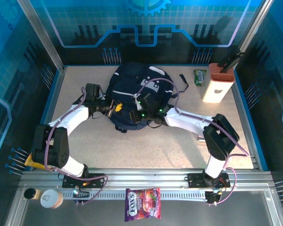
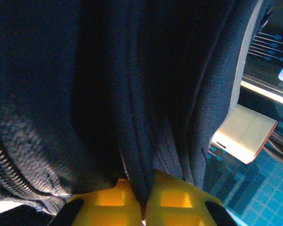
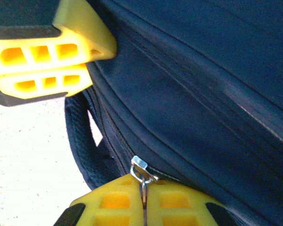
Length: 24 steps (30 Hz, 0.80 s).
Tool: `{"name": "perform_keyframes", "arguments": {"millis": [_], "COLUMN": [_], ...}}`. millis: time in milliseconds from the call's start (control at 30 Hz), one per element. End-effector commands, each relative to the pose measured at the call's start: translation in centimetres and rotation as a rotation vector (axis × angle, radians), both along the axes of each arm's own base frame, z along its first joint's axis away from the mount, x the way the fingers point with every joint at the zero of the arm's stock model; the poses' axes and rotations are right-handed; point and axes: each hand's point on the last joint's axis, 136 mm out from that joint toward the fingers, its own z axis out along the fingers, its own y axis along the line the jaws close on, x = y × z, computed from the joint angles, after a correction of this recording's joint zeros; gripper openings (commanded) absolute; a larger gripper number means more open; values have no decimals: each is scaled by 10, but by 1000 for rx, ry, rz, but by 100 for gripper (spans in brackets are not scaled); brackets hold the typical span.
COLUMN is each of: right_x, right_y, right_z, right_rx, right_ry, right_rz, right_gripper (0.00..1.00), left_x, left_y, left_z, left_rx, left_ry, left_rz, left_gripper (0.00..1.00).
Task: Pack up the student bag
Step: Zip the student bag at the top-center of the table.
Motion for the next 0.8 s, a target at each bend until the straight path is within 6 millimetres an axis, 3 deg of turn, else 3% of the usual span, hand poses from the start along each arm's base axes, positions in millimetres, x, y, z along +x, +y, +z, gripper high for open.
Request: {"name": "perform_keyframes", "arguments": {"millis": [0,333,533,767], "right_x": [-18,-11,11,43], "right_y": [-50,-87,-113,-127], "right_z": [-22,-25,-30,-42], "right_rx": [-125,-194,-251,-286], "right_ry": [65,37,11,29], "right_rz": [-34,-86,-114,-102], "right_gripper": [0,0,2,6], "left_x": [31,28,18,-3], "left_y": [29,34,38,40], "left_z": [23,20,16,7], "left_rx": [87,91,111,142], "left_ry": [-137,-131,-122,-95], "left_rz": [78,73,34,-73], "left_gripper": [0,0,0,0]}}
